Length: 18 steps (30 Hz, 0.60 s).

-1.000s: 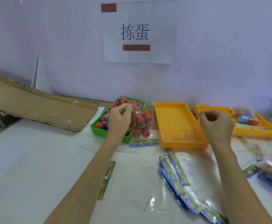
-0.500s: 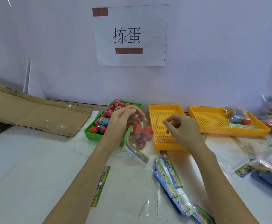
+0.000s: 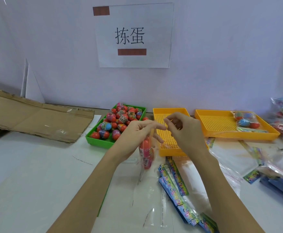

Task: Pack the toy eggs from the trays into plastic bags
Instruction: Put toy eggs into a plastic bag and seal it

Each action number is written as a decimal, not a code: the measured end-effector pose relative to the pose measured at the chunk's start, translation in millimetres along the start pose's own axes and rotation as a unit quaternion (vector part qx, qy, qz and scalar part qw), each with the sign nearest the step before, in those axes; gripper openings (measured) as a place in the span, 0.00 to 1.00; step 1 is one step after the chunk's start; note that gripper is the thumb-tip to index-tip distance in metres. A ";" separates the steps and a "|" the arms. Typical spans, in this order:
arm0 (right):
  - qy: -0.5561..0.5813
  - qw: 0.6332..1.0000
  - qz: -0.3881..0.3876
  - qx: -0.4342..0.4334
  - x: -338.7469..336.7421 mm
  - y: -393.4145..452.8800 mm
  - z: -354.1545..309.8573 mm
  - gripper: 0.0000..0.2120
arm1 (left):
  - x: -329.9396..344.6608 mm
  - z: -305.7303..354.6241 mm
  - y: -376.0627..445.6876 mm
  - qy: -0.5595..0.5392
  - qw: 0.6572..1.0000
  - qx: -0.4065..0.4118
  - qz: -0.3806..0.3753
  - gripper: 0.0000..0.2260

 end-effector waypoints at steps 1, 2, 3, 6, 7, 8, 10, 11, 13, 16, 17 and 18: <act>0.004 1.000 0.005 0.009 -0.8 -0.1 1.7 0.05 | -0.5 -0.5 0.1 -0.001 1.000 -0.003 0.004 0.14; 0.006 1.000 0.013 0.023 -1.9 0.2 4.4 0.05 | -0.5 -0.5 0.2 -0.003 1.000 -0.009 0.006 0.14; 0.007 0.999 0.022 0.043 -3.0 0.6 7.5 0.05 | -0.2 -0.4 0.1 -0.005 1.000 -0.016 0.007 0.14; 0.067 0.992 0.006 0.103 -6.6 1.8 12.9 0.12 | 2.5 -0.1 0.0 0.015 0.999 -0.032 0.015 0.14; 0.113 0.987 -0.024 0.112 -6.9 1.9 13.2 0.13 | 3.8 0.1 -0.2 0.027 0.999 -0.034 0.016 0.14; 0.151 0.980 -0.057 0.114 -7.1 1.9 13.4 0.13 | 4.9 0.4 -0.3 0.035 0.999 -0.035 0.018 0.15; 0.179 0.973 -0.096 0.107 -6.3 2.0 13.3 0.08 | 5.4 0.8 -0.3 0.035 0.999 -0.036 0.021 0.14; 0.181 0.973 -0.094 0.106 -5.6 2.0 13.6 0.05 | 4.6 1.1 -0.5 0.032 0.999 -0.037 0.022 0.14; 0.168 0.977 -0.065 0.115 -4.2 2.0 15.7 0.04 | 2.8 1.2 -0.6 0.031 0.998 -0.039 0.026 0.14; 0.010 0.991 -0.053 0.122 -5.9 -1.1 20.2 0.04 | -0.9 -1.2 1.2 0.044 0.996 -0.053 0.056 0.15; -0.053 0.987 -0.086 0.126 -6.6 -2.5 23.2 0.05 | -2.6 -2.9 2.0 0.040 0.995 -0.062 0.067 0.16; -0.107 0.975 -0.139 0.138 -7.6 -3.5 26.4 0.06 | -4.2 -4.5 2.6 0.028 0.994 -0.071 0.076 0.16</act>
Point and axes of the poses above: each hand's wrist, its own y-axis towards the middle knuckle, its own x-axis out of the palm, z = x × y, the point moved 1 cm from there along y, towards the middle knuckle, and after that the axes turned 8 degrees about -x, right-handed, at the moved point
